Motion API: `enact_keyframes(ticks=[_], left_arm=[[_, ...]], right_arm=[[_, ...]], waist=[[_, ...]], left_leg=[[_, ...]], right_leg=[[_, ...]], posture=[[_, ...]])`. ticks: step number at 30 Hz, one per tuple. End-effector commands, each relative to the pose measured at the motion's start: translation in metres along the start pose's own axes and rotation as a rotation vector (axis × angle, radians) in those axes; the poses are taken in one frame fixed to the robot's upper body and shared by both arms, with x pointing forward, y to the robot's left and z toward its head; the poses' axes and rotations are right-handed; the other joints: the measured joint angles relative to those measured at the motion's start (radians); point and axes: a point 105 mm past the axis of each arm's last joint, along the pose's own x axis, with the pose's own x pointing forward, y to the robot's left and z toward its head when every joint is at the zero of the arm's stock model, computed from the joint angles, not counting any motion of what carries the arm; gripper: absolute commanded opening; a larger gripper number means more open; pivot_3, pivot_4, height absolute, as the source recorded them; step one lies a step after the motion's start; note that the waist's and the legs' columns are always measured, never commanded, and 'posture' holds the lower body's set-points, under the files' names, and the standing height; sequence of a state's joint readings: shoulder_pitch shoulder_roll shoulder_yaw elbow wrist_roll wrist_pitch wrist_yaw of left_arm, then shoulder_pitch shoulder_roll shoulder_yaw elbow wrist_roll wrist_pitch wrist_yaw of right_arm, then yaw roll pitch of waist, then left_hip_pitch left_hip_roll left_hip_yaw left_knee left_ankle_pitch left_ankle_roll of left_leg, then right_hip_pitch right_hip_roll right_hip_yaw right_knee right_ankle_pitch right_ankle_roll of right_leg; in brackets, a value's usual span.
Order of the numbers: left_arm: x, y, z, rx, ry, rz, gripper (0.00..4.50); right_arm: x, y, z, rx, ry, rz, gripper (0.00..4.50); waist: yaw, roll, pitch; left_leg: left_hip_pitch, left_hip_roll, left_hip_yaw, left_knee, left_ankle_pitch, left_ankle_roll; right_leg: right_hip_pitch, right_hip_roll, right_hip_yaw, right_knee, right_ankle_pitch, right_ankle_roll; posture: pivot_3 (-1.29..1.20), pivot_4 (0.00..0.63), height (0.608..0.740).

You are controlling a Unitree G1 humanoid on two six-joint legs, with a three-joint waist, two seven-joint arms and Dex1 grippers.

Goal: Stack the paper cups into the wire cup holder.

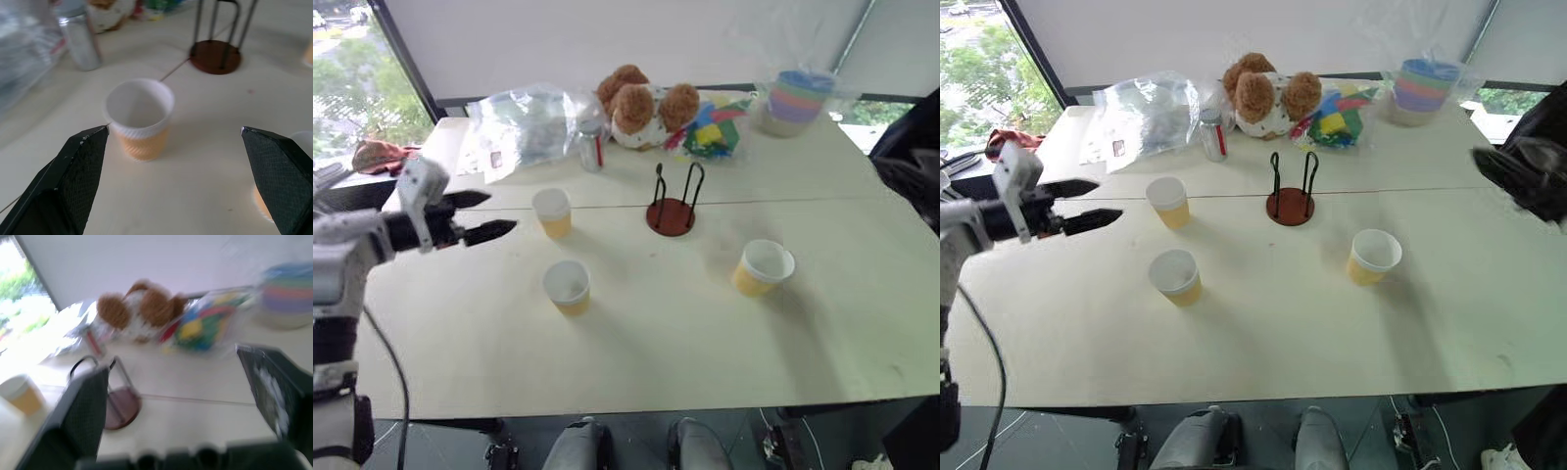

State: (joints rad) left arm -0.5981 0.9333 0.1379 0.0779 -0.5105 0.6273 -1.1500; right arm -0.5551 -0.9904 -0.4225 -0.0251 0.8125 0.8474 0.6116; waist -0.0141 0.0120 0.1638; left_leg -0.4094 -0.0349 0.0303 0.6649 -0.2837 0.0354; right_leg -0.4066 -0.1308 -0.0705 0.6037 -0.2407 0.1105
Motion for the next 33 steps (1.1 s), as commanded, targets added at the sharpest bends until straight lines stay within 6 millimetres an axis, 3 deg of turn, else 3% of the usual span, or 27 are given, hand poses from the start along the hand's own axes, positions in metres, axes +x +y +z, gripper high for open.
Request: enact_keyframes(ticks=[1,6,9,13,25,28,30,33], left_arm=[[0.000,-0.018,0.023,0.050,0.008,-0.105,4.46],[0.010,-0.032,0.049,0.099,-0.067,-0.135,4.46],[0.017,-0.040,0.052,0.101,-0.086,-0.139,4.46],[0.022,-0.043,0.045,0.096,-0.076,-0.125,4.46],[0.023,-0.040,0.040,0.087,-0.101,-0.069,4.46],[0.023,-0.038,0.039,0.087,-0.105,-0.062,4.50],[0.024,-0.037,0.039,0.087,-0.109,-0.060,4.50],[0.024,-0.035,0.037,0.091,-0.108,-0.052,4.50]], right_arm=[[0.038,0.019,-0.012,0.003,0.082,0.083,4.50],[0.087,0.053,-0.019,0.076,0.182,0.206,4.50],[0.102,0.063,-0.025,0.095,0.216,0.238,4.50],[0.115,0.075,-0.034,0.099,0.251,0.278,4.50],[0.138,0.081,-0.054,0.058,0.280,0.278,4.50],[0.143,0.083,-0.061,0.013,0.280,0.278,3.64],[0.145,0.083,-0.062,-0.007,0.273,0.275,2.72],[0.148,0.083,-0.062,-0.013,0.259,0.271,1.00]], waist=[[0.000,-0.002,0.002],[0.004,-0.005,0.010],[0.007,-0.006,0.011],[0.002,-0.008,0.011],[0.001,-0.008,0.012],[0.000,-0.008,0.012],[0.000,-0.008,0.012],[-0.001,-0.008,0.012]], left_leg=[[-0.001,0.000,0.000,0.000,0.000,0.000],[-0.003,-0.001,0.002,0.001,0.001,0.000],[-0.003,-0.002,0.002,0.003,0.000,0.001],[-0.003,-0.003,0.002,0.003,0.000,0.001],[-0.002,-0.002,0.002,0.003,0.001,-0.002],[-0.002,-0.002,0.002,0.003,0.002,-0.002],[-0.002,-0.002,0.002,0.003,0.002,-0.002],[-0.002,-0.002,0.002,0.003,0.002,-0.002]], right_leg=[[-0.001,0.001,0.000,0.000,0.000,0.000],[-0.003,0.001,-0.001,0.009,-0.002,0.003],[-0.002,0.001,-0.001,0.009,-0.002,0.003],[-0.002,0.001,-0.001,0.009,-0.002,0.003],[-0.003,0.002,-0.001,0.010,-0.002,0.004],[-0.003,0.002,-0.001,0.011,-0.002,0.004],[-0.003,0.002,-0.001,0.011,-0.002,0.004],[-0.003,0.002,-0.001,0.011,-0.002,0.004]], posture=[[0.00,0.150,0.740],[0.00,0.150,0.740],[0.00,0.150,0.740],[0.00,0.150,0.740],[0.00,0.150,0.740],[0.00,0.150,0.740],[0.00,0.150,0.740],[0.00,0.150,0.740]])
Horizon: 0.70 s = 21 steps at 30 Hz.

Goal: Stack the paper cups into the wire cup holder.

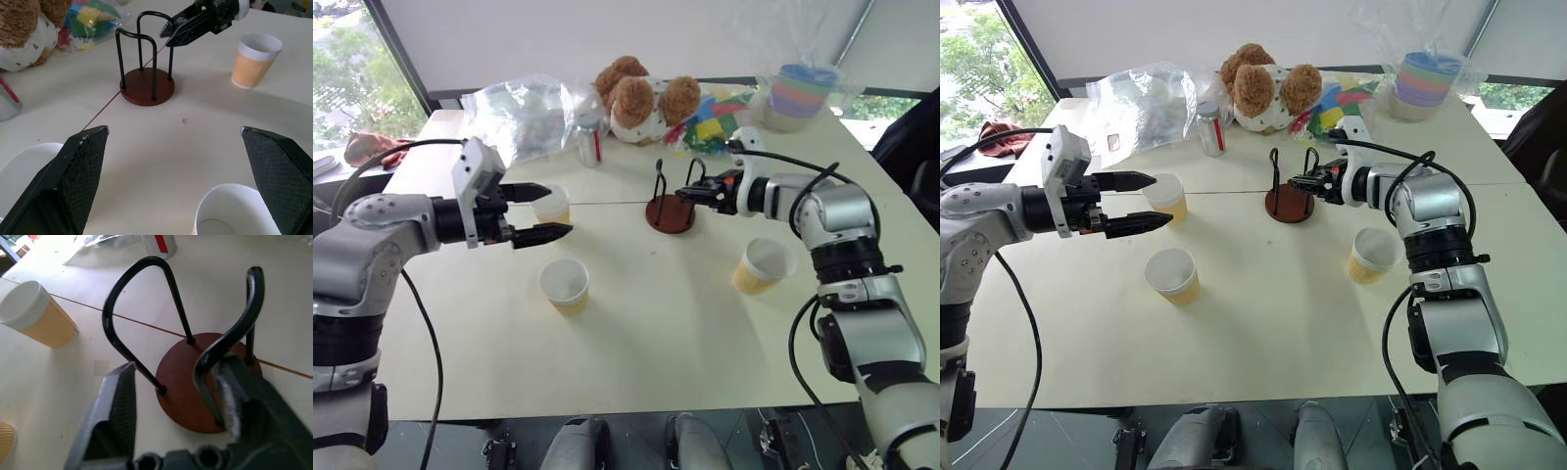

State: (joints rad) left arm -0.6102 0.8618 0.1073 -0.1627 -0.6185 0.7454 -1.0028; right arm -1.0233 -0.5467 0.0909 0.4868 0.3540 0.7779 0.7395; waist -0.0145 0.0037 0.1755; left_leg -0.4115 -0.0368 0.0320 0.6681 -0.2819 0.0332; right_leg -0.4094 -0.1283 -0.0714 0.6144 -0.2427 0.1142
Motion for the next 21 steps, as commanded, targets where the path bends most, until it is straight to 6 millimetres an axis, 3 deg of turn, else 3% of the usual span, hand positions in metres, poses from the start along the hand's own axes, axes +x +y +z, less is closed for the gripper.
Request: enact_keyframes(ticks=[1,2,7,11,17,21], left_arm=[[-0.006,0.004,0.009,0.050,-0.029,0.030,4.50],[-0.006,0.005,0.008,0.052,-0.029,0.032,4.50],[-0.005,0.009,0.008,0.065,-0.034,0.038,4.50],[-0.004,0.010,0.007,0.079,-0.032,0.030,4.50],[0.000,0.013,0.004,0.081,-0.024,0.008,4.50],[0.006,0.015,0.003,0.085,-0.028,-0.012,4.50]], right_arm=[[-0.001,0.003,0.021,-0.045,-0.069,0.003,0.48],[0.000,0.003,0.021,-0.045,-0.071,0.006,0.02],[-0.003,0.009,0.031,-0.036,-0.111,0.004,0.02],[-0.020,0.038,0.041,-0.066,-0.172,0.007,0.02],[-0.042,0.089,0.018,-0.116,-0.164,-0.018,0.02],[-0.045,0.095,0.004,-0.092,-0.134,-0.100,0.02]], waist=[[-0.001,0.000,0.000],[-0.002,0.000,0.000],[-0.002,0.000,0.000],[0.001,0.000,0.000],[0.004,0.000,0.000],[0.003,0.000,0.000]], left_leg=[[0.000,0.000,0.000,0.000,0.000,0.000],[0.000,0.000,0.000,0.000,0.000,0.000],[0.000,0.000,0.000,0.000,0.000,-0.001],[0.000,0.000,0.000,-0.001,0.001,-0.001],[0.000,0.000,-0.001,-0.001,0.001,-0.001],[0.001,0.000,-0.001,0.001,0.001,-0.002]], right_leg=[[0.000,0.000,0.000,0.000,0.000,0.000],[0.000,0.000,0.000,0.000,0.000,0.000],[0.000,0.000,0.000,0.000,0.000,0.000],[0.000,0.000,0.000,0.001,0.000,0.000],[0.000,0.000,0.000,0.002,0.000,0.000],[0.000,0.000,0.000,0.003,0.000,0.000]], posture=[[0.00,0.150,0.740],[0.00,0.150,0.740],[0.00,0.150,0.740],[0.00,0.150,0.740],[0.00,0.150,0.740],[0.00,0.150,0.740]])
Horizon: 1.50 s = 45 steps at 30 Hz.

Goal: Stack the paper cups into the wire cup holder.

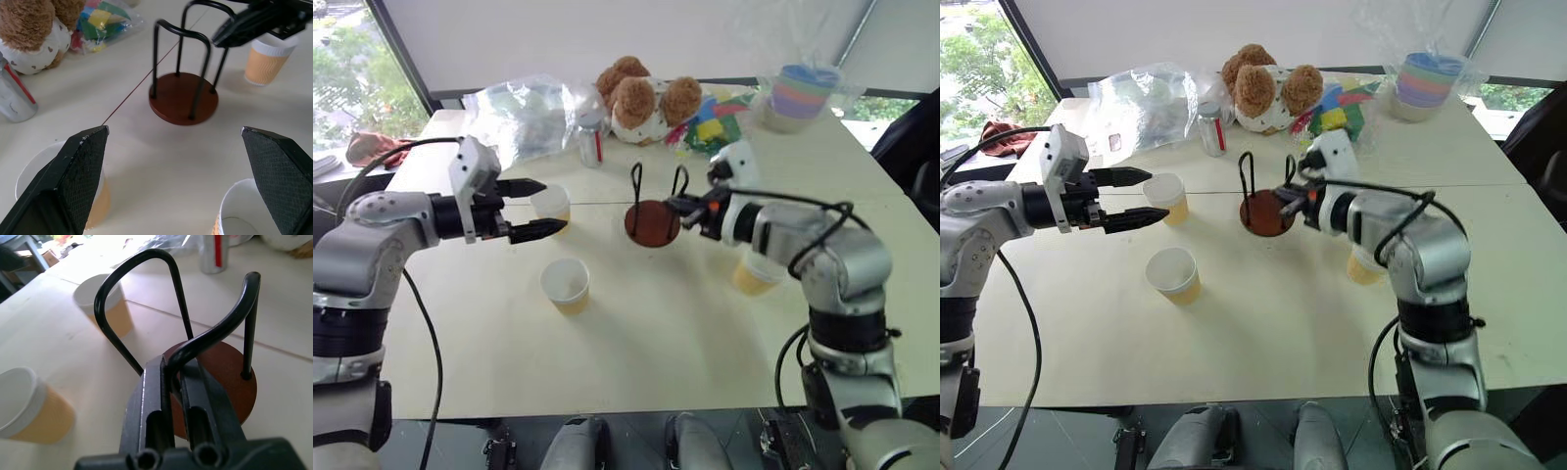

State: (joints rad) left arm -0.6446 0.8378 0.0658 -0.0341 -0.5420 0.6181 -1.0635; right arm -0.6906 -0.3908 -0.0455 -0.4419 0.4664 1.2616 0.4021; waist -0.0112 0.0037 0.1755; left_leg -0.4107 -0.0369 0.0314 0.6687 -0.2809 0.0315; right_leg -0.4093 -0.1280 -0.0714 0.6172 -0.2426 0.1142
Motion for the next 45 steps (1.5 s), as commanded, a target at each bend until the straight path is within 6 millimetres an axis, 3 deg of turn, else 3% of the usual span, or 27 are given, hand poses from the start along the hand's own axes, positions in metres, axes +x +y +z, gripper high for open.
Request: enact_keyframes(ticks=[1,12,16,21,29,35,45], left_arm=[[0.004,0.001,0.011,0.054,-0.024,-0.021,4.50],[0.010,-0.003,0.012,0.048,-0.023,-0.081,4.50],[0.010,-0.005,0.014,0.059,-0.014,-0.103,4.50],[0.009,-0.007,0.017,0.069,-0.003,-0.132,4.50],[0.007,-0.017,0.016,0.079,0.050,-0.251,4.50],[0.012,-0.042,0.024,0.124,0.073,-0.416,4.50],[0.014,-0.055,0.029,0.177,0.075,-0.441,4.50]], right_arm=[[-0.010,-0.003,0.011,-0.027,-0.045,-0.119,0.02],[-0.004,-0.006,-0.012,0.055,0.003,-0.190,0.02],[-0.005,-0.008,-0.017,0.075,0.012,-0.201,1.64],[-0.015,-0.004,-0.012,0.019,0.015,-0.156,4.22],[-0.059,0.007,-0.005,-0.145,0.076,-0.004,4.22],[-0.103,-0.030,-0.023,-0.322,0.346,-0.003,4.22],[-0.111,-0.051,-0.036,-0.382,0.435,0.113,4.22]], waist=[[0.001,0.000,0.000],[-0.002,-0.001,0.000],[-0.001,-0.001,0.000],[-0.002,-0.001,0.000],[0.001,-0.001,0.000],[0.004,-0.003,0.000],[0.001,-0.003,0.001]], left_leg=[[0.001,0.000,0.000,0.000,0.000,0.000],[0.001,0.000,0.000,0.000,0.000,0.000],[0.001,0.000,0.000,0.000,0.000,0.000],[0.001,0.000,0.000,0.000,0.000,0.000],[0.001,0.000,-0.001,0.001,0.000,0.001],[0.001,0.000,-0.001,0.001,-0.005,0.009],[0.002,0.001,0.001,0.003,-0.005,0.009]], right_leg=[[0.000,0.000,0.000,0.001,0.000,0.000],[-0.003,0.001,0.001,0.008,0.000,0.000],[-0.002,0.001,0.001,0.008,0.000,0.000],[-0.003,0.001,0.001,0.008,0.000,0.000],[-0.002,0.001,0.001,0.008,-0.001,0.001],[0.001,0.001,0.002,0.001,-0.001,0.002],[0.001,0.002,0.005,0.000,-0.001,0.002]], posture=[[0.00,0.150,0.740],[0.00,0.150,0.740],[0.00,0.150,0.740],[0.00,0.150,0.740],[0.00,0.150,0.740],[0.00,0.150,0.740],[0.00,0.150,0.740]])
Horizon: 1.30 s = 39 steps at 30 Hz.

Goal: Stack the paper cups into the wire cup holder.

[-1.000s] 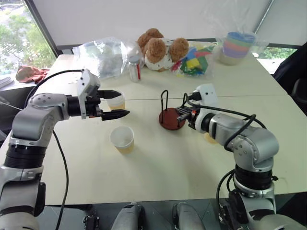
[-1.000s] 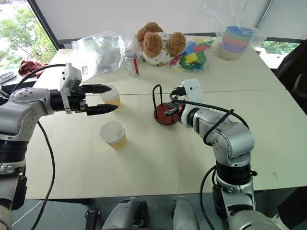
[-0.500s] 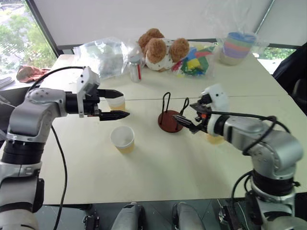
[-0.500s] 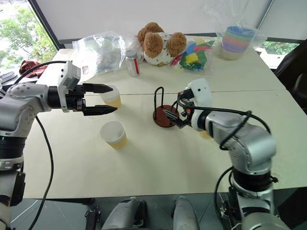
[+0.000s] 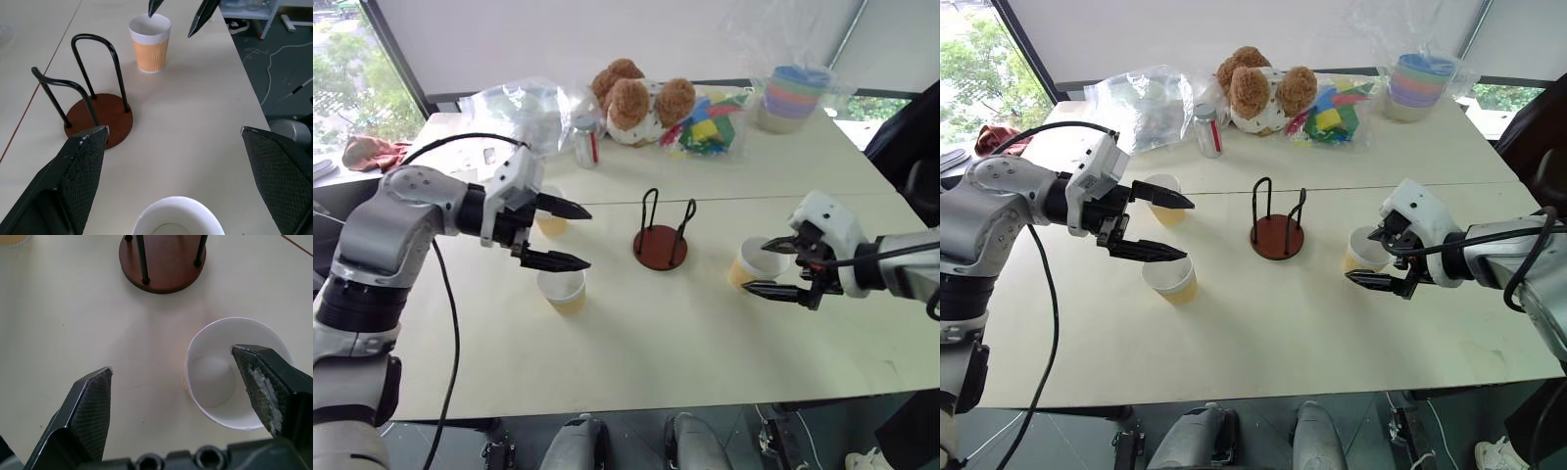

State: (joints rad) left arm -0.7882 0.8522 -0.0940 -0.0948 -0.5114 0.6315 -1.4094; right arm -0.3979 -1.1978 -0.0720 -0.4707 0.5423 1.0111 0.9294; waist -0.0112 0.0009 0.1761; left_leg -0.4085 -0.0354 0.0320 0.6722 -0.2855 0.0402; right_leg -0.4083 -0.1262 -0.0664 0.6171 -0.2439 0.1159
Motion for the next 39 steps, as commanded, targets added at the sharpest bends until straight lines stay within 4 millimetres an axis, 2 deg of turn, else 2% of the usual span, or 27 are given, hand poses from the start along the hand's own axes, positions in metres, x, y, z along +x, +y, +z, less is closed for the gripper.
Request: enact_keyframes(ticks=[1,3,5,7,12,13,17,20,24,26,29,31,34,39], left_arm=[[-0.004,-0.003,0.008,0.040,-0.001,0.020,4.50],[-0.003,-0.004,0.007,0.039,0.001,0.031,4.50],[-0.003,-0.004,0.006,0.035,0.002,0.042,4.50],[-0.004,-0.002,0.005,0.036,0.001,0.057,4.50],[-0.006,0.001,0.005,0.041,0.004,0.082,4.50],[-0.007,0.001,0.005,0.042,0.005,0.088,4.50],[-0.009,0.006,0.006,0.049,0.007,0.108,4.50],[-0.011,0.008,0.004,0.050,0.015,0.119,4.50],[-0.015,0.013,-0.002,0.049,0.050,0.125,4.50],[-0.015,0.016,-0.003,0.053,0.053,0.127,4.50],[-0.012,0.018,-0.003,0.059,0.052,0.126,4.50],[-0.010,0.017,-0.003,0.060,0.046,0.122,4.50],[-0.008,0.017,-0.003,0.059,0.039,0.126,4.50],[-0.010,0.014,-0.004,0.048,0.038,0.147,4.50]], right_arm=[[-0.002,-0.005,0.003,-0.051,-0.005,0.002,4.22],[0.001,-0.006,-0.001,-0.043,0.002,0.013,4.22],[0.007,-0.007,-0.008,-0.027,0.014,0.024,3.69],[0.014,-0.010,-0.015,-0.023,0.031,0.025,2.92],[0.018,-0.019,-0.022,-0.052,0.059,0.003,0.25],[0.018,-0.021,-0.022,-0.056,0.060,0.002,0.06],[0.017,-0.026,-0.023,-0.080,0.063,-0.007,0.06],[0.010,-0.035,-0.009,-0.155,0.043,-0.028,0.06],[-0.016,-0.062,0.062,-0.400,-0.067,-0.087,0.06],[-0.023,-0.064,0.098,-0.514,-0.125,-0.064,0.06],[-0.022,-0.057,0.128,-0.595,-0.184,0.019,0.06],[-0.014,-0.047,0.143,-0.600,-0.234,0.120,0.06],[0.004,-0.040,0.154,-0.644,-0.237,0.215,0.06],[0.015,-0.038,0.156,-0.648,-0.236,0.287,0.06]], waist=[[0.002,0.000,0.000],[0.004,0.000,0.000],[0.004,0.000,0.000],[0.004,0.000,0.000],[0.005,0.000,0.000],[0.004,0.000,0.000],[0.005,0.000,0.000],[0.003,0.000,0.000],[-0.008,0.005,0.003],[-0.006,0.005,0.004],[-0.004,0.004,0.004],[-0.002,0.003,0.004],[-0.001,0.003,0.004],[0.001,0.002,0.005]], left_leg=[[0.000,0.000,0.000,0.002,0.000,0.000],[-0.001,0.000,0.000,0.004,0.000,0.000],[-0.002,0.000,0.000,0.007,-0.002,0.002],[-0.002,0.000,0.000,0.010,-0.002,0.004],[-0.002,0.000,0.000,0.011,-0.002,0.002],[-0.002,0.000,0.000,0.010,0.000,0.000],[-0.002,0.000,0.000,0.010,0.000,-0.001],[-0.002,0.000,0.000,0.010,0.000,-0.001],[-0.001,0.000,0.002,0.011,-0.001,0.000],[-0.001,0.000,0.004,0.010,-0.001,0.001],[-0.001,0.002,0.003,0.009,0.000,-0.002],[-0.002,0.003,0.003,0.008,0.000,-0.002],[-0.003,0.002,0.004,0.010,0.000,-0.002],[-0.003,0.002,0.003,0.011,0.000,-0.002]], right_leg=[[0.000,0.000,0.000,0.000,0.000,0.000],[0.001,0.000,0.000,0.000,0.000,0.000],[0.002,0.000,0.000,0.000,0.000,0.000],[0.003,0.000,0.000,0.000,0.000,0.000],[0.003,-0.001,0.000,0.001,0.000,0.000],[0.003,-0.001,0.000,0.001,0.000,0.000],[0.003,0.000,0.000,0.001,0.000,0.000],[0.003,0.000,0.000,0.001,0.000,0.000],[0.001,0.000,0.002,0.003,0.000,0.000],[-0.002,0.000,0.004,0.006,0.000,0.000],[-0.002,0.003,0.004,0.006,-0.001,0.001],[-0.002,0.003,0.004,0.007,-0.001,0.001],[-0.002,0.003,0.005,0.008,-0.001,0.001],[-0.002,0.003,0.005,0.010,-0.001,0.001]], posture=[[0.00,0.150,0.740],[0.00,0.150,0.740],[0.00,0.150,0.740],[0.00,0.150,0.740],[0.00,0.150,0.740],[0.00,0.150,0.740],[0.00,0.150,0.740],[0.00,0.150,0.740],[0.00,0.150,0.740],[0.00,0.150,0.740],[0.00,0.150,0.740],[0.00,0.150,0.740],[0.00,0.150,0.740],[0.00,0.150,0.740]])
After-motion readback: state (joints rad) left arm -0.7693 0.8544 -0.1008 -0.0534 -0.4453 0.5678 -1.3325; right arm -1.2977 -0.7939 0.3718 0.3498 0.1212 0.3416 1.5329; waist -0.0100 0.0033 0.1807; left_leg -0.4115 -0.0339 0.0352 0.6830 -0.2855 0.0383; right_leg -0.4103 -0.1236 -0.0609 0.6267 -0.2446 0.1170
